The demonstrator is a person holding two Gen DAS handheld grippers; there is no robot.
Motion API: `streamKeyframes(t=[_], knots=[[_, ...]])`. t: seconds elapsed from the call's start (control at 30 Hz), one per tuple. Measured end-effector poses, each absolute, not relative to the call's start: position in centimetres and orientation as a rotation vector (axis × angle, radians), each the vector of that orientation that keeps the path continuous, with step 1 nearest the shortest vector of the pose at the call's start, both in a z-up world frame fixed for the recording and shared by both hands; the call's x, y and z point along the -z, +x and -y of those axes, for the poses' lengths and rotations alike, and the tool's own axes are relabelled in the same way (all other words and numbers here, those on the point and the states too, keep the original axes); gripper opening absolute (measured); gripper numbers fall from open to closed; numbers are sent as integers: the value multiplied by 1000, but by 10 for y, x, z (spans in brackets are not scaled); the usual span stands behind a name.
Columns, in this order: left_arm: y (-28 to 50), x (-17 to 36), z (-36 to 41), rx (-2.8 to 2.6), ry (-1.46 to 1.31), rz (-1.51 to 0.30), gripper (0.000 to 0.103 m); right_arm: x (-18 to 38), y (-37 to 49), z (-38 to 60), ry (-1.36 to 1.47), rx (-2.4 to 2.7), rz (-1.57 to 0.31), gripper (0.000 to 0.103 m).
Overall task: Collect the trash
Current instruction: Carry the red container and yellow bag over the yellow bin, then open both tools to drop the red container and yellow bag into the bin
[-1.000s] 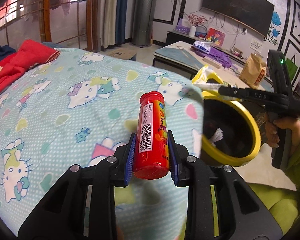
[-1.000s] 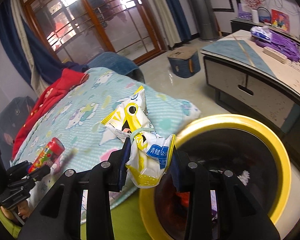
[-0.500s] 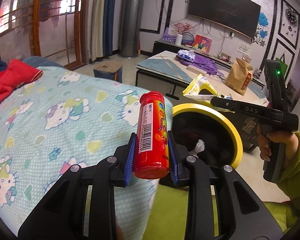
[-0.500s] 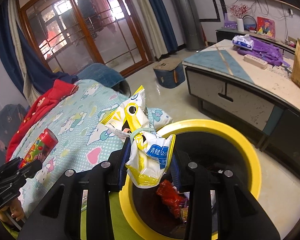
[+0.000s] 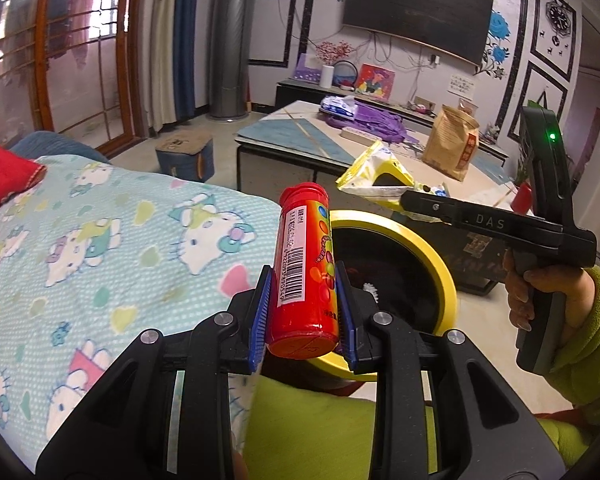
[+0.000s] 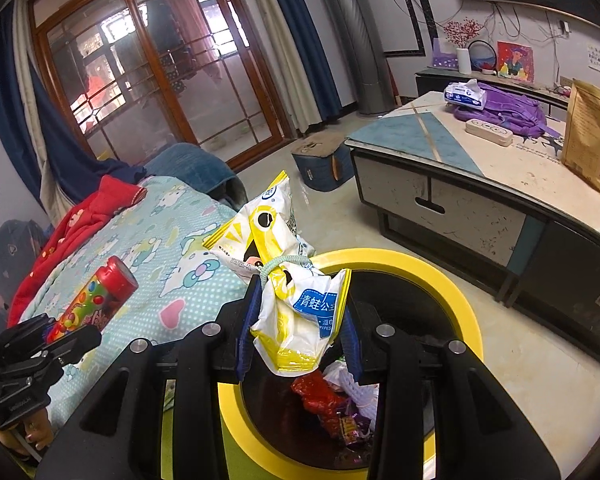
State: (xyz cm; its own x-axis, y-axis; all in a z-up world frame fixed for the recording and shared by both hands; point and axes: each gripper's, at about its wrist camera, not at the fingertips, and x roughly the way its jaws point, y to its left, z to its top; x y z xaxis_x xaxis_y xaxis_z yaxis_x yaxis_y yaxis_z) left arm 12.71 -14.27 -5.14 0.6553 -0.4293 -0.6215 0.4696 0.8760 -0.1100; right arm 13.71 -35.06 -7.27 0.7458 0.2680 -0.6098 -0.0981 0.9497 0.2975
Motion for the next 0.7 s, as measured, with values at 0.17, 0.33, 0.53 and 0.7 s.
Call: streamKeyframes(t=[0.17, 0.33, 0.53, 0.7], knots=[[129, 60, 159, 538, 74, -711, 23, 79, 141, 360, 279, -175, -725, 34], [132, 71, 177, 570, 106, -738, 23, 90, 146, 369, 318, -144, -760, 34], [134, 88, 197, 602, 148, -782, 23, 100, 151, 375, 351, -133, -787, 35], [134, 96, 209, 628, 170, -796, 23, 108, 153, 378, 382, -138, -803, 38]])
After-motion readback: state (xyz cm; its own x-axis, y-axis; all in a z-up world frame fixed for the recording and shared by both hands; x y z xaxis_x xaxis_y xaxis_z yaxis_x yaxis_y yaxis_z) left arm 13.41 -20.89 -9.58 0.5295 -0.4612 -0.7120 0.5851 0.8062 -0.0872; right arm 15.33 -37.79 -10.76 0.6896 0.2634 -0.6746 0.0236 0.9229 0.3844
